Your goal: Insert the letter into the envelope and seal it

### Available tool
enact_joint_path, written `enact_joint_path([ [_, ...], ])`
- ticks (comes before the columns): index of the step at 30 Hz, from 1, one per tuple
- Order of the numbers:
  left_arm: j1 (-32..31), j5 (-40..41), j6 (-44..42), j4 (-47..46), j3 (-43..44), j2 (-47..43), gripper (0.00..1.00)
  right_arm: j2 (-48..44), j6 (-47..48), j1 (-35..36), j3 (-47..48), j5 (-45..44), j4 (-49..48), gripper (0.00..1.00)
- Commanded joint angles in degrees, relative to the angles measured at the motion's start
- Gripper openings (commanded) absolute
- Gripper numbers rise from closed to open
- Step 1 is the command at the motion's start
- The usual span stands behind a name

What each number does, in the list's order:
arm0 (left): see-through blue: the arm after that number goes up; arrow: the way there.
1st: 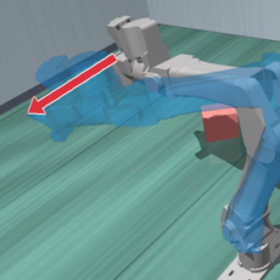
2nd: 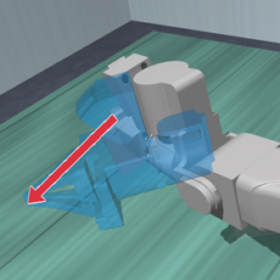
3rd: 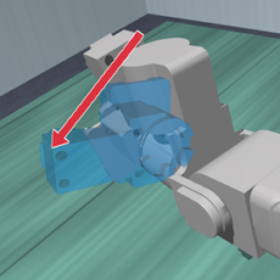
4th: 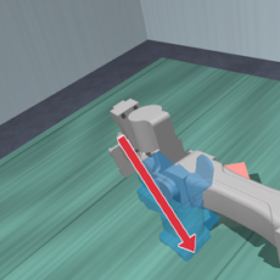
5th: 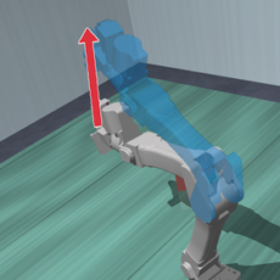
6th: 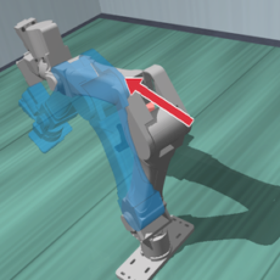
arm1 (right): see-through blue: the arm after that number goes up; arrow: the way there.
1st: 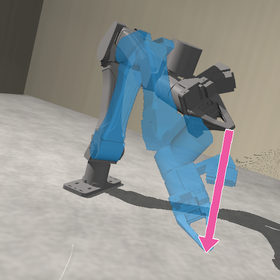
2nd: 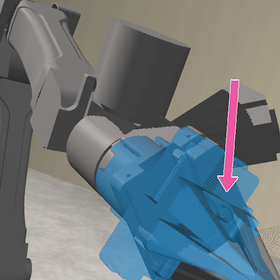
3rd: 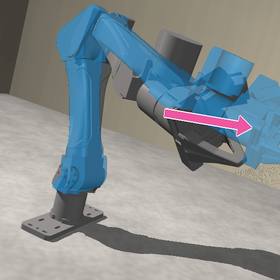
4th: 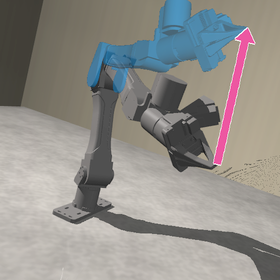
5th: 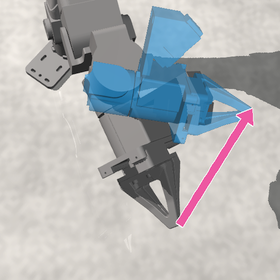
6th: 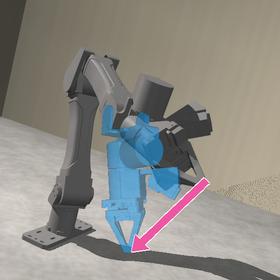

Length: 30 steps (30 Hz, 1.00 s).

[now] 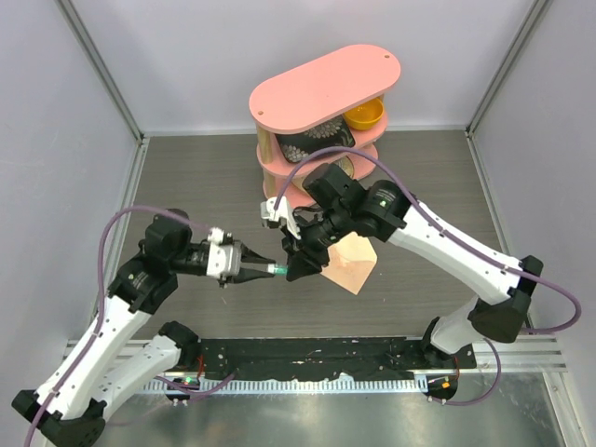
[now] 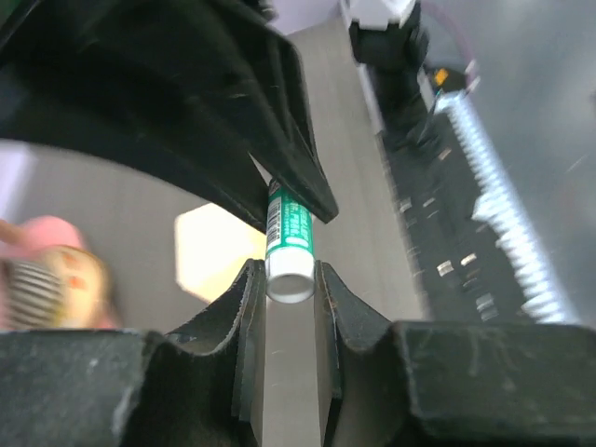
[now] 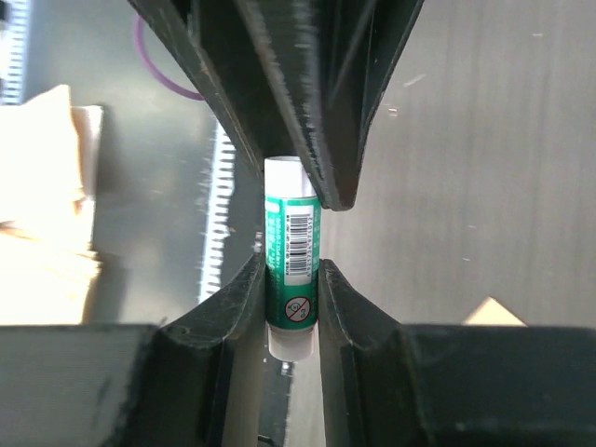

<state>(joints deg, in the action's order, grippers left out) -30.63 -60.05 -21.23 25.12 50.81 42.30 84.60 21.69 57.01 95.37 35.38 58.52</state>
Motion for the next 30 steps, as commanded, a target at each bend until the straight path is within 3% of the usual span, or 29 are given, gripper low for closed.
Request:
enact_joint_path([
  [1, -0.57, 0.01, -50.89, 7.92, -0.43, -6.86, 0.0, 2.32, -8.31, -2.52, 0.69, 14.43, 4.76, 0.01],
  [5, -0.66, 3.53, -81.06, 6.27, -7.72, -11.18, 0.0, 2.33, -10.35, -3.14, -2.2, 17.88, 3.09, 0.01],
  [12, -0.74, 5.03, -98.55, -8.23, -16.78, -12.95, 0.02, 2.24, -11.85, -3.14, -4.14, 20.35, 3.09, 0.01],
  [14, -0.74, 6.87, -96.9, -11.75, -17.84, -13.47, 0.18, 1.8, -12.11, -3.75, -3.97, 19.74, 2.92, 0.01],
  [16, -0.74, 10.46, -86.47, -7.84, -15.66, -15.84, 0.35, 1.1, -11.94, -6.02, -3.53, 18.51, 2.91, 0.01],
  [17, -0.74, 11.61, -81.3, -0.41, -13.65, -16.37, 0.38, 0.14, -11.68, -6.99, -3.01, 17.46, 2.74, 0.01],
  [18, -0.74, 12.76, -67.85, 3.49, -8.76, -15.94, 0.41, -0.39, -11.24, -7.87, -2.65, 15.18, 2.82, 0.01],
  [19, -0.66, 14.68, -61.53, 7.27, -6.1, -15.07, 0.48, -1.09, -9.75, -8.67, -2.3, 13.42, 2.74, 0.01],
  [21, -0.66, 15.4, -49.57, 18.35, 0.83, -12.0, 0.5, -3.55, -7.9, -9.73, -1.68, 7.56, 1.78, 0.01],
  [22, -0.66, 14.62, -36.55, 20.99, 2.53, -8.59, 0.51, -4.69, -7.2, -9.73, -1.86, 5.69, 0.9, 0.01],
  [23, -0.66, 13.05, -29.38, 22.41, 3.76, -7.08, 0.58, -5.84, -5.89, -9.73, -2.55, 3.67, -1.46, 0.01],
  [24, -0.66, 11.9, -22.95, 22.25, 5.25, -5.67, 0.61, -8.02, -5.61, -9.73, -3.08, 1.21, -2.96, 0.01],
  [25, -0.57, 10.76, -9.75, 21.99, 5.62, -2.87, 0.62, -9.09, -5.0, -9.82, -3.61, -2.21, -4.19, 0.01],
  [27, -0.22, 7.85, 4.45, 17.44, 5.71, -0.39, 0.62, -10.67, -2.37, -9.73, -4.32, -4.78, -5.87, 0.01],
  [28, 0.22, 6.71, 12.28, 14.37, 5.36, 0.66, 0.62, -11.64, -1.49, -9.73, -4.32, -7.14, -6.05, 0.01],
  [29, 1.61, 4.61, 27.84, 7.9, 5.09, 2.76, 0.62, -12.0, -0.43, -9.64, -4.23, -7.95, -5.7, 0.01],
  [30, 2.24, 1.03, 35.74, 3.57, 3.79, 3.74, 0.62, -12.26, 2.36, -9.21, -4.32, -8.74, -5.44, 0.01],
])
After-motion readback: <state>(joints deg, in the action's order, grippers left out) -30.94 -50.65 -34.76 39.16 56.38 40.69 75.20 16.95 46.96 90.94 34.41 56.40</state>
